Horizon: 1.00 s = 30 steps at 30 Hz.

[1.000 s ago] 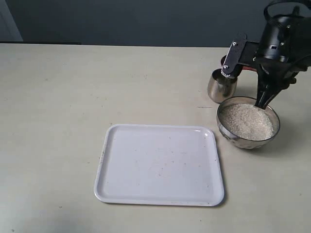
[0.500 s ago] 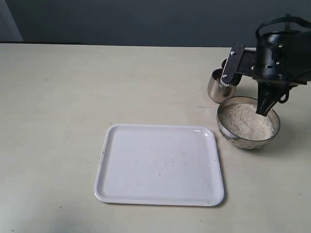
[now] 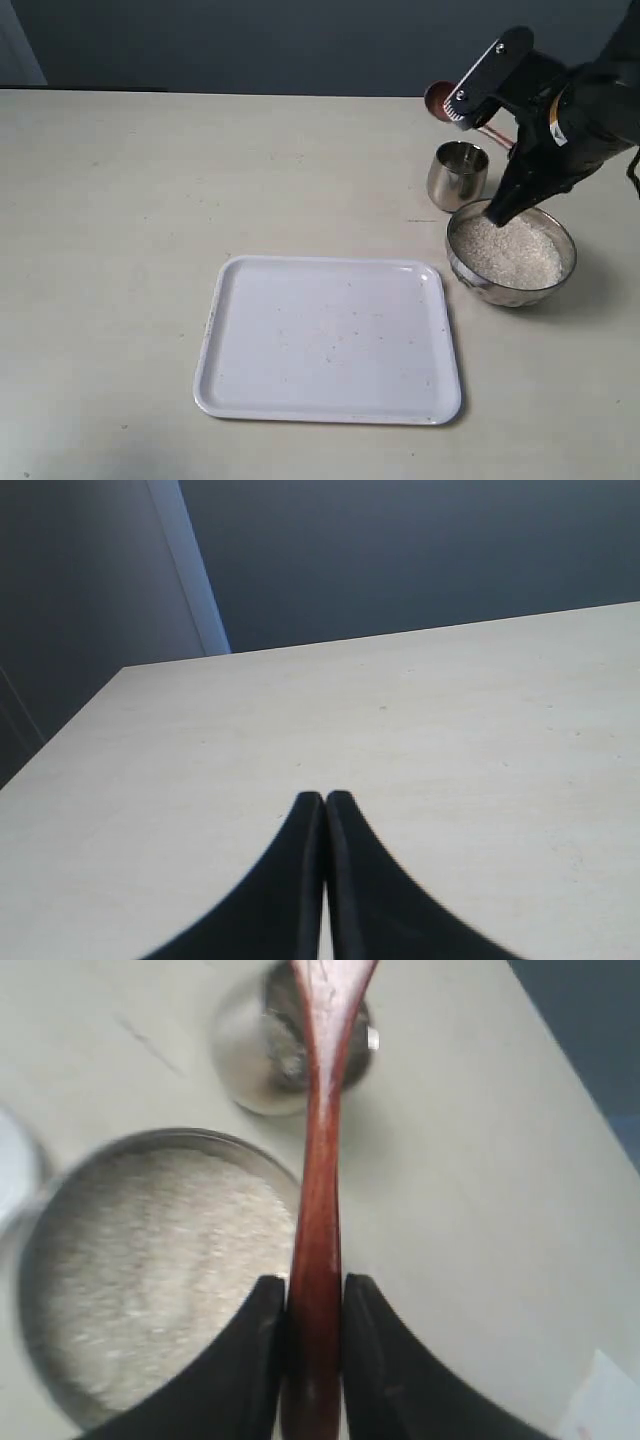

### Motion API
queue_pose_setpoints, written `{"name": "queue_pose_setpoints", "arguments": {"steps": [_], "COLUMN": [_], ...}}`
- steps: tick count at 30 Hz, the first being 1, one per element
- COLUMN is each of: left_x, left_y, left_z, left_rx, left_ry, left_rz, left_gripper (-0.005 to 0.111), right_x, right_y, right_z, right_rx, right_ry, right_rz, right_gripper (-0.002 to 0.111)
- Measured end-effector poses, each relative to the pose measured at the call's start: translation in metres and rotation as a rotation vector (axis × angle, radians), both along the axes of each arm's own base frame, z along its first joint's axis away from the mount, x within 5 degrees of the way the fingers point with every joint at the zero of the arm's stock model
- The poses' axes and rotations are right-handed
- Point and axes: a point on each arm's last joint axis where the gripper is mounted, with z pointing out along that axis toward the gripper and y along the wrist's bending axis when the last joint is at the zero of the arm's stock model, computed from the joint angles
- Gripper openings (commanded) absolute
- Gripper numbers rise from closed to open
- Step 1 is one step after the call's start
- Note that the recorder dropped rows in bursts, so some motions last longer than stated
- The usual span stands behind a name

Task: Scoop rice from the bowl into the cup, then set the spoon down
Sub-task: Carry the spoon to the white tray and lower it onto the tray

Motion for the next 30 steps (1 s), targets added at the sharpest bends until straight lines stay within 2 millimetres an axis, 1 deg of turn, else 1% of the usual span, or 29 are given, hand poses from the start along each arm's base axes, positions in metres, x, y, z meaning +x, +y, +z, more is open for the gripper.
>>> {"name": "queue_pose_setpoints", "arguments": {"steps": [4,6,9,13,16,19,21,27,30], "left_x": [0.0,0.0,0.0,0.0,0.0,0.0,0.0,0.0,0.0], "left_y": [0.0,0.0,0.0,0.0,0.0,0.0,0.0,0.0,0.0], "left_z": [0.0,0.0,0.0,0.0,0.0,0.0,0.0,0.0,0.0], "left_rx": [0.0,0.0,0.0,0.0,0.0,0.0,0.0,0.0,0.0], "left_ry": [0.0,0.0,0.0,0.0,0.0,0.0,0.0,0.0,0.0], "left_rz": [0.0,0.0,0.0,0.0,0.0,0.0,0.0,0.0,0.0], "left_gripper": [0.0,0.0,0.0,0.0,0.0,0.0,0.0,0.0,0.0], "right_x": [-0.022,-0.029,-0.035,-0.047,-0.057,-0.064,-0.065,-0.063,-0.062], "right_y": [0.025,0.035,0.046,0.06,0.071,0.082,0.087,0.093,0.094], "right_z": [-0.003,-0.007,-0.017,-0.035,-0.042,-0.046,-0.051,-0.081,-0.086], "right_rx": [0.081,0.099,0.1,0.082,0.071,0.076,0.076,0.028,0.021], "right_ry": [0.12,0.158,0.221,0.354,0.395,0.391,0.396,0.473,0.484], "right_rz": [0.112,0.153,0.191,0.231,0.272,0.322,0.334,0.317,0.314], "right_gripper": [-0.001,-0.001,-0.001,-0.001,-0.001,-0.001,-0.001,-0.001,0.001]}}
